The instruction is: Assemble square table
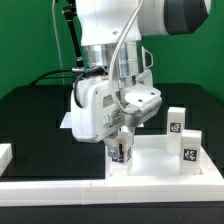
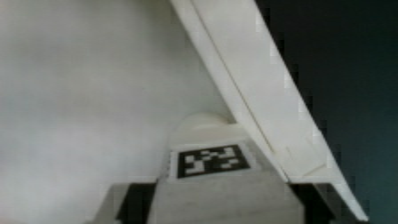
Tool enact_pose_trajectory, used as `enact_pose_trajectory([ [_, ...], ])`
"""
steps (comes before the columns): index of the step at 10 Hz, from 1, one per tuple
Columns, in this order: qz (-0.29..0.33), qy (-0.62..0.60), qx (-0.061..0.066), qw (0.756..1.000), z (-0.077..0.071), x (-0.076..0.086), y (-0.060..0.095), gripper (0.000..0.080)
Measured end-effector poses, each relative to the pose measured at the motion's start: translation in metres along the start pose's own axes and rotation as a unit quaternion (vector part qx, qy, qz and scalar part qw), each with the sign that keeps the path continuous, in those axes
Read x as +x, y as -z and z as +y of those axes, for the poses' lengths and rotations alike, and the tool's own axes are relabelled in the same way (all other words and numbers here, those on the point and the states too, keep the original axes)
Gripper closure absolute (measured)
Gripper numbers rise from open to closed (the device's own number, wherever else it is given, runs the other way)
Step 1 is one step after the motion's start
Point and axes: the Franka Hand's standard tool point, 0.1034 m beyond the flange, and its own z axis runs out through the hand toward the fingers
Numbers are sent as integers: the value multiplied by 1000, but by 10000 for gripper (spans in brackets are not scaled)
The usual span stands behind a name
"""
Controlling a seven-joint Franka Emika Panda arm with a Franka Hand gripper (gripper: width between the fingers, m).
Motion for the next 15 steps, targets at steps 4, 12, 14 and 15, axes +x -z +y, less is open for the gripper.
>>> enact_pose_trajectory([
  [4, 7, -16, -1, 1000, 2, 3, 0, 479],
  [12, -62, 5, 15, 998, 17, -53, 94, 151],
  [14, -56, 5, 18, 998, 17, -49, 86, 151],
  [15, -56, 5, 18, 998, 17, -49, 87, 151],
])
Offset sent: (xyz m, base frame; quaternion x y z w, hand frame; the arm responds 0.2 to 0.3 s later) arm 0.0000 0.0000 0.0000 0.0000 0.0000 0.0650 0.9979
